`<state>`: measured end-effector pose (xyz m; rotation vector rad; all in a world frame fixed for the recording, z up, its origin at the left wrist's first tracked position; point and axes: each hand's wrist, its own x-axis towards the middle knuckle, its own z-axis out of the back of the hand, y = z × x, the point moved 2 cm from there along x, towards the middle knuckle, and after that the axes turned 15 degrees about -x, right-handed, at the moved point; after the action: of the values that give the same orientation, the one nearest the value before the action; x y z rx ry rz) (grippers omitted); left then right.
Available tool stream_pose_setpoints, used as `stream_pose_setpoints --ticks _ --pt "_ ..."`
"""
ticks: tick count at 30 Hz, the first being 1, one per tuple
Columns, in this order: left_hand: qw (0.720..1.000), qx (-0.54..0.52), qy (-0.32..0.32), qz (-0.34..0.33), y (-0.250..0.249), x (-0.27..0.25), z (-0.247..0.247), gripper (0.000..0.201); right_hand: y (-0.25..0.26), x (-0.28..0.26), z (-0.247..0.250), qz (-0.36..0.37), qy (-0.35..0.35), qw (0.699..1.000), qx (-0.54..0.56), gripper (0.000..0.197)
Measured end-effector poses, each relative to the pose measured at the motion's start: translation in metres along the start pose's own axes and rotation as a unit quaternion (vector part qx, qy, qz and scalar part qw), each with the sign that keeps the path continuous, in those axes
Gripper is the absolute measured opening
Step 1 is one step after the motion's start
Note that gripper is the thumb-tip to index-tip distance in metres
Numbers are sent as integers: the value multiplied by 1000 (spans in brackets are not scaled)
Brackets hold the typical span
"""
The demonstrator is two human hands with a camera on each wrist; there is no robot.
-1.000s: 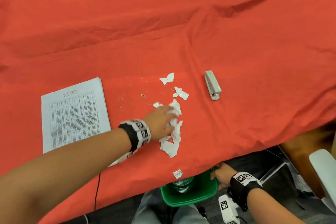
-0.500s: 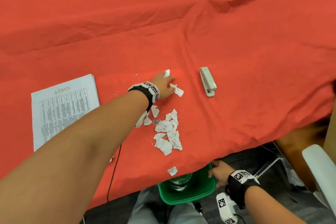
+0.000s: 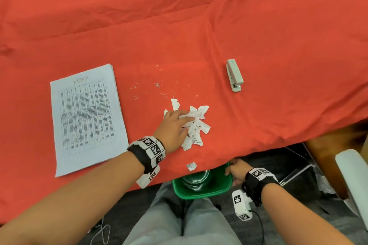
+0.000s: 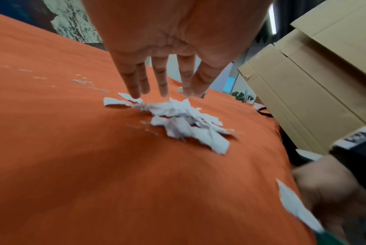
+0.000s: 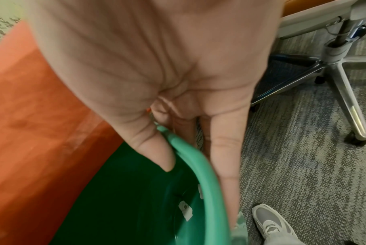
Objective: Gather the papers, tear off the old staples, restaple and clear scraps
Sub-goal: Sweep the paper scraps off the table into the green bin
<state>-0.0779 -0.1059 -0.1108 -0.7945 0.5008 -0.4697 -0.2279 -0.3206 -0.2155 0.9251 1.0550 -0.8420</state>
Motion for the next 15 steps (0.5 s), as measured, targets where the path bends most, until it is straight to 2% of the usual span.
stream_pose_setpoints --ticks 4,10,15 --pt "998 37 57 -8 3 -33 -24 42 5 -4 -3 6 -19 999 -33 25" --pt "995 54 87 -16 -8 -73 -56 46 6 -5 -6 14 -15 999 -49 31" --pt "986 86 139 -22 -17 -101 -76 51 5 -14 -2 12 -22 998 -54 22"
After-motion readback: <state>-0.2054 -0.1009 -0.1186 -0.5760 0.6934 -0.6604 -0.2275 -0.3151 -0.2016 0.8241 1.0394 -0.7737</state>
